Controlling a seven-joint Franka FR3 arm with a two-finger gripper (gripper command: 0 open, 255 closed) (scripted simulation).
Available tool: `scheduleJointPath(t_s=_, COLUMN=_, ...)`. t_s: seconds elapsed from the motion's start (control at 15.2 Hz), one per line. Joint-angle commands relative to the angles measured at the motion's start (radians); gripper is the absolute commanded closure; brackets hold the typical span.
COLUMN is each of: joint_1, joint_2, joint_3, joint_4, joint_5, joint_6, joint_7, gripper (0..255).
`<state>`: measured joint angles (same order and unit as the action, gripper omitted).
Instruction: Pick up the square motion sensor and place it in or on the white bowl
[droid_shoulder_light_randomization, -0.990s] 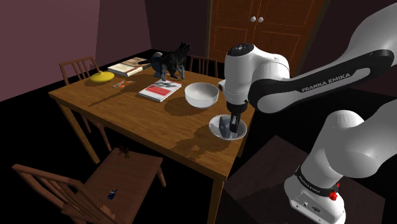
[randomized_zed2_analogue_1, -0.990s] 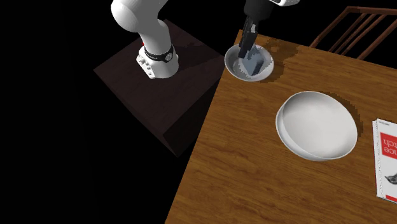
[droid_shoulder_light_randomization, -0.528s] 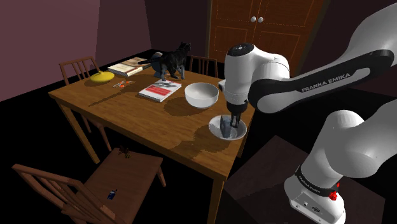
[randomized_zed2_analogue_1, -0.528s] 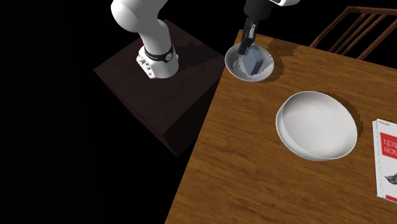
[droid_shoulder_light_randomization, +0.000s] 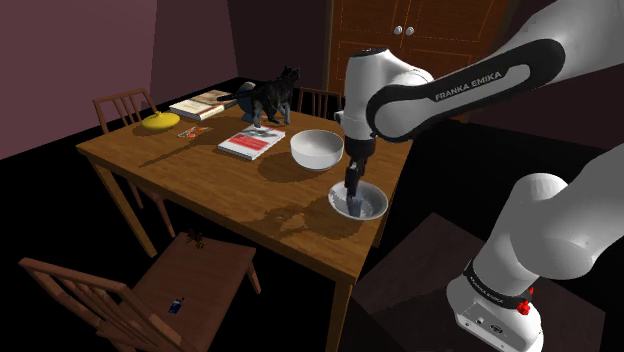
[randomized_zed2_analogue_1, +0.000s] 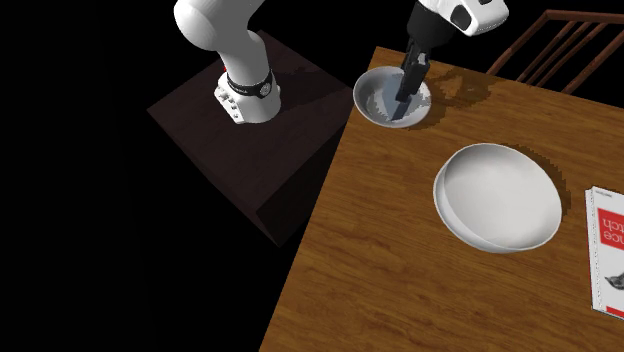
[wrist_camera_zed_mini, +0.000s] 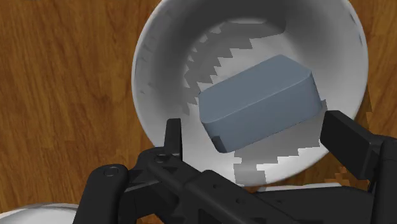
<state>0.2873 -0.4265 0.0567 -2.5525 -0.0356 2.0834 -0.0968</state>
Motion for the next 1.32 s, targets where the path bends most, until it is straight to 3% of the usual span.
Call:
scheduleJointPath(t_s=0.0, joint_1=0.001, joint_2=0.044, joint_3=-0.039, joint_4=0.057, joint_5=0.053, joint_6=-0.009, joint_7=-0.042, gripper=0)
scheduleJointPath(t_s=0.46, joint_1=0.001, joint_2=0.092, joint_3=-0.038, joint_4=-0.010, joint_5=0.055, joint_6=0.105, joint_7=-0.043, gripper=0)
scheduleJointPath(t_s=0.99, joint_1=0.001, joint_2=0.092, joint_3=-0.038, joint_4=-0.010, joint_5=0.055, joint_6=0.105, joint_7=-0.043, gripper=0)
scheduleJointPath(t_s=1.06, joint_1=0.001, joint_2=0.092, joint_3=-0.038, joint_4=-0.010, joint_5=0.055, joint_6=0.105, joint_7=-0.043, gripper=255)
scheduleJointPath(t_s=1.25, joint_1=0.001, joint_2=0.092, joint_3=-0.038, joint_4=-0.010, joint_5=0.055, joint_6=0.105, joint_7=-0.043, gripper=255)
